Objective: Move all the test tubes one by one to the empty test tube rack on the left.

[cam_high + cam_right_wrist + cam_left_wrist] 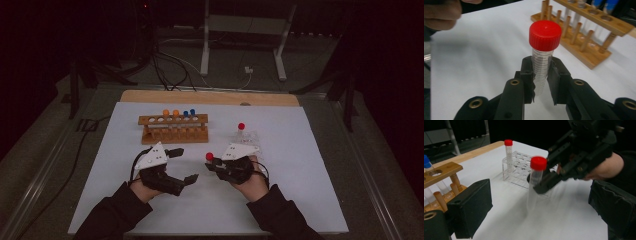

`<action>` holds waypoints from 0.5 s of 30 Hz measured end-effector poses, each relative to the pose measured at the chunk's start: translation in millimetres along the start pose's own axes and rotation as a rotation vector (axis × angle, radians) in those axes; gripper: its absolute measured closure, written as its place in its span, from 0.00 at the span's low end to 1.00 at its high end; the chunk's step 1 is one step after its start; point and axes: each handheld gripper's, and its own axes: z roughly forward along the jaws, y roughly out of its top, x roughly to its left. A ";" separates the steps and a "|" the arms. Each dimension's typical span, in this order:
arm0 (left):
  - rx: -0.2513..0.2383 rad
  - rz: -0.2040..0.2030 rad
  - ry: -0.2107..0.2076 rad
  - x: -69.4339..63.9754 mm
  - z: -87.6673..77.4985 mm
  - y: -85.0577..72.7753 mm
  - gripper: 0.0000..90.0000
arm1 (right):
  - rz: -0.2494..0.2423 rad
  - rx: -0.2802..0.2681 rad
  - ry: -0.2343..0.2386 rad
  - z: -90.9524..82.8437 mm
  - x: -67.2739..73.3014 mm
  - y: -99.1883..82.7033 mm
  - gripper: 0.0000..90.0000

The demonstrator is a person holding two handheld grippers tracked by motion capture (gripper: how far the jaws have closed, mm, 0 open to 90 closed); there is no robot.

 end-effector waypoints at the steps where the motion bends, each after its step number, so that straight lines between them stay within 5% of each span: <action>1: 0.001 0.007 0.004 -0.7 1.1 0.3 0.10 | -0.003 0.000 0.005 0.8 1.7 0.5 0.83; 15: 0.007 0.041 0.035 -1.9 17.9 4.6 0.52 | -0.023 0.018 0.050 10.5 15.4 3.1 0.83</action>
